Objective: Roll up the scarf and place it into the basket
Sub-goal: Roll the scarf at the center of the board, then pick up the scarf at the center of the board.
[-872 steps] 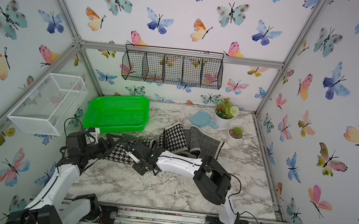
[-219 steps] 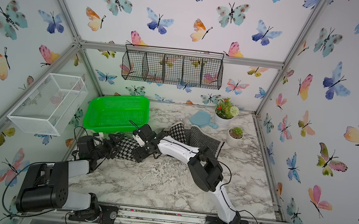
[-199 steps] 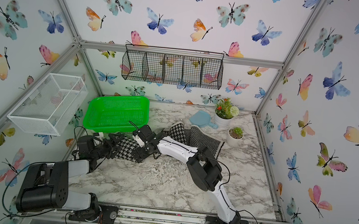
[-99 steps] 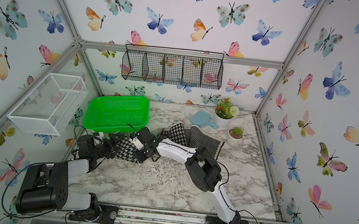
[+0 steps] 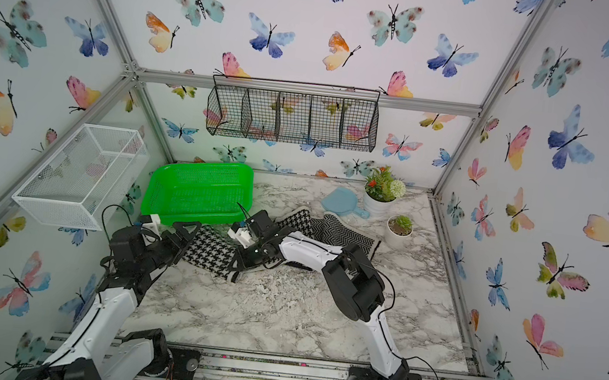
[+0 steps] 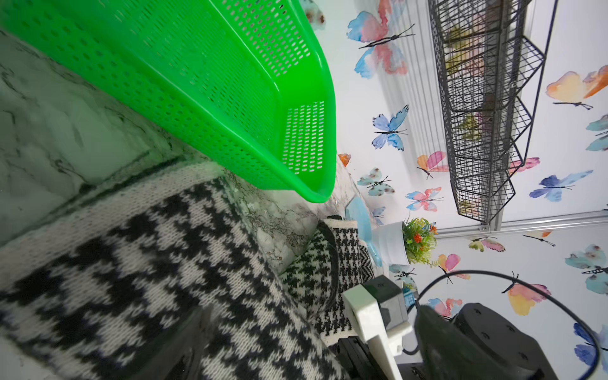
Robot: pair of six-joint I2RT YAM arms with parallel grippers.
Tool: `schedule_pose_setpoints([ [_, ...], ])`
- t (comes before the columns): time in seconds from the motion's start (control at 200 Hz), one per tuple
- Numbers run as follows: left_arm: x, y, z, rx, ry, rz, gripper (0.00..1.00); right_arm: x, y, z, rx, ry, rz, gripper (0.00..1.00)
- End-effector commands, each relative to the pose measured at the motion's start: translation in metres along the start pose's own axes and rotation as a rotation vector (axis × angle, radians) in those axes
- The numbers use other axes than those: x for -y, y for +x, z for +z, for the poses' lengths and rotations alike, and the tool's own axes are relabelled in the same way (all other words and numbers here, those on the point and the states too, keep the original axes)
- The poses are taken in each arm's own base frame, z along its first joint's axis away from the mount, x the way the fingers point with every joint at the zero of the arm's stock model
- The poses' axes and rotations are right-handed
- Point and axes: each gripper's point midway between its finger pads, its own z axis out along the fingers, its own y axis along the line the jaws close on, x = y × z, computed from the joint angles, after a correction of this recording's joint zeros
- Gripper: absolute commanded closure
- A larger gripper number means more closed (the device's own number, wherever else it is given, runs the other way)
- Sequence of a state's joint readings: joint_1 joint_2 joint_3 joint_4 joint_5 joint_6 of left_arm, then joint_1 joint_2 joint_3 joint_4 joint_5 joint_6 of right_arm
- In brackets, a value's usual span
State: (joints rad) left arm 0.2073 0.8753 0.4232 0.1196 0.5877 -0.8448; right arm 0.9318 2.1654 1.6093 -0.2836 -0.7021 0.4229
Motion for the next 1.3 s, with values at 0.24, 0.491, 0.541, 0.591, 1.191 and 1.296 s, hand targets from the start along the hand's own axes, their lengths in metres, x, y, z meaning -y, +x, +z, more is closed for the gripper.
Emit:
schedule_pose_setpoints([
  [0.24,-0.040,0.044,0.005,-0.127,-0.048,-0.044,0.02,-0.006,-0.002,-0.013,-0.004,-0.261,0.185,0.98],
  [0.491,-0.045,0.058,0.004,-0.159,-0.044,-0.066,0.02,0.021,-0.009,-0.014,0.013,-0.246,0.259,0.97],
  [0.541,-0.045,0.060,0.004,-0.160,-0.038,-0.067,0.02,0.026,-0.010,-0.011,0.011,-0.234,0.270,0.98],
  [0.591,-0.047,0.062,0.003,-0.157,-0.043,-0.071,0.02,0.033,-0.009,-0.007,0.005,-0.222,0.286,0.98],
  [1.191,-0.059,0.072,0.042,-0.169,-0.086,-0.052,0.02,0.061,-0.008,0.008,-0.008,-0.187,0.354,0.98],
  [1.296,-0.071,0.068,0.048,-0.139,-0.140,-0.055,0.02,0.060,-0.005,0.008,-0.014,-0.193,0.358,0.98],
])
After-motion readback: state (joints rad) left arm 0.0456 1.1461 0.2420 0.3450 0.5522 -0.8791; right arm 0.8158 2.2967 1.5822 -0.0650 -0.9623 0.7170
